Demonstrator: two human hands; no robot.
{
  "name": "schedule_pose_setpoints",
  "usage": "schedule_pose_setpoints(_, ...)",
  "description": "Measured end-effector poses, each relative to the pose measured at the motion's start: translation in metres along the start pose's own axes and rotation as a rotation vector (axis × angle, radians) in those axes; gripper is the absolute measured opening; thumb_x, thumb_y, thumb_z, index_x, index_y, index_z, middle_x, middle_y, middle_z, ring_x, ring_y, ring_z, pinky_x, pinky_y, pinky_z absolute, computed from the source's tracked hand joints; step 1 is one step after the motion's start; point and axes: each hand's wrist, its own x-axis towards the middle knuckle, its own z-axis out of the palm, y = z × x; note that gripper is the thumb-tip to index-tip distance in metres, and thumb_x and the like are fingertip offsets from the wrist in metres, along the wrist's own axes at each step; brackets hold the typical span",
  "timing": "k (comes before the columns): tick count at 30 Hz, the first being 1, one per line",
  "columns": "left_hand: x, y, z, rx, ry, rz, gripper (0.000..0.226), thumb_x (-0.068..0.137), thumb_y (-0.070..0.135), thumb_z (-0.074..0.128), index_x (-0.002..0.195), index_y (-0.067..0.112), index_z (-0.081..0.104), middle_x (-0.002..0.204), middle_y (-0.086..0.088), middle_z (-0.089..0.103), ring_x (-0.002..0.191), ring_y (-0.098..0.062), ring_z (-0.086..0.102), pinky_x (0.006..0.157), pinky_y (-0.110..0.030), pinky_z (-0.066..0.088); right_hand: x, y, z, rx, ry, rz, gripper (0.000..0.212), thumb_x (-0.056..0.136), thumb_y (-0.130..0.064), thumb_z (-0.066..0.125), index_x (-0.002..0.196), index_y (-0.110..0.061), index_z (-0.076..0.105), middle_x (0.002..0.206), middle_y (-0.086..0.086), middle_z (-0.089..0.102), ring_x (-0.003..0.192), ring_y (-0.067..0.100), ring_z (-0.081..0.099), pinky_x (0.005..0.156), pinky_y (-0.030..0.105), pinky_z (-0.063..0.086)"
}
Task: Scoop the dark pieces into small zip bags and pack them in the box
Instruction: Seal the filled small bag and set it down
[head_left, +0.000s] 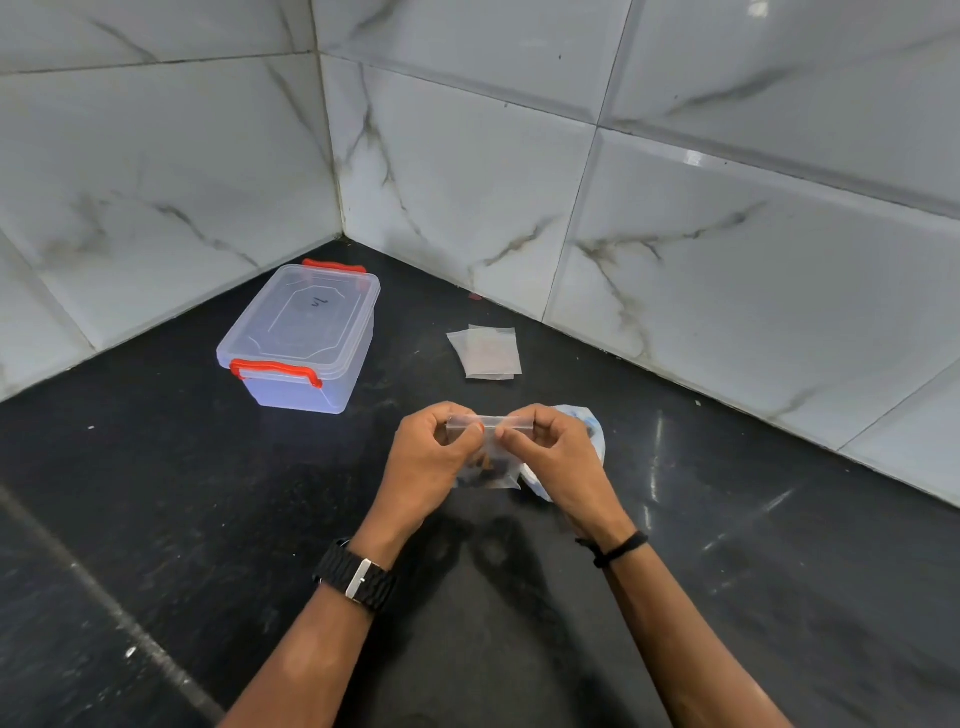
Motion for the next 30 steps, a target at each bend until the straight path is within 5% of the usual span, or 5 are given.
schedule_pose_setpoints(8,0.001,0.003,-0.005,0.028,-0.024,0.027,0.007,0.088,0.017,0.064,0.083,0.021,0.065,0.079,0.004,0.067,0.073,-0.003,0.066,0.068,-0.014,0.053,0.007,-0.002,0.007,-0.069,-0.002,-0.006,0.006,0.089,-0.020,0.063,0.088,-0.015,0.068,0.083,-0.004,0.071,0.078,0.001,0.067,0.070,0.016,0.054)
schedule_pose_setpoints(11,0.004,0.002,-0.006,0.058,-0.008,0.047,0.002,0.087,0.019,0.065,0.085,0.019,0.066,0.081,0.002,0.068,0.078,-0.010,0.067,0.072,-0.018,0.055,0.012,-0.002,0.012,-0.081,0.026,-0.041,0.007,0.089,-0.018,0.063,0.085,-0.015,0.068,0.085,0.001,0.071,0.080,0.009,0.068,0.074,0.022,0.056)
schedule_pose_setpoints(17,0.012,0.009,-0.013,0.047,0.076,0.064,0.013,0.090,0.022,0.062,0.082,0.032,0.059,0.083,0.013,0.063,0.077,-0.001,0.063,0.065,-0.005,0.048,0.024,-0.005,0.021,0.013,0.017,0.004,0.010,0.088,-0.023,0.064,0.092,-0.015,0.068,0.093,0.006,0.072,0.090,0.019,0.069,0.083,0.036,0.057)
schedule_pose_setpoints(23,0.022,0.004,-0.016,0.113,0.103,0.072,0.008,0.093,0.023,0.059,0.086,0.028,0.058,0.083,0.014,0.062,0.080,-0.003,0.063,0.066,-0.004,0.048,0.045,-0.012,0.033,-0.134,0.022,-0.041,0.008,0.087,-0.019,0.062,0.082,-0.014,0.065,0.082,0.006,0.068,0.078,0.018,0.067,0.073,0.030,0.056)
schedule_pose_setpoints(30,0.053,-0.009,-0.035,-0.081,0.167,-0.056,0.014,0.096,0.021,0.053,0.090,0.023,0.066,0.096,-0.002,0.069,0.094,-0.016,0.067,0.085,-0.034,0.056,0.076,-0.010,0.034,0.032,0.088,-0.014,0.010,0.088,-0.010,0.061,0.080,-0.013,0.067,0.088,0.015,0.068,0.086,0.030,0.067,0.077,0.038,0.055)
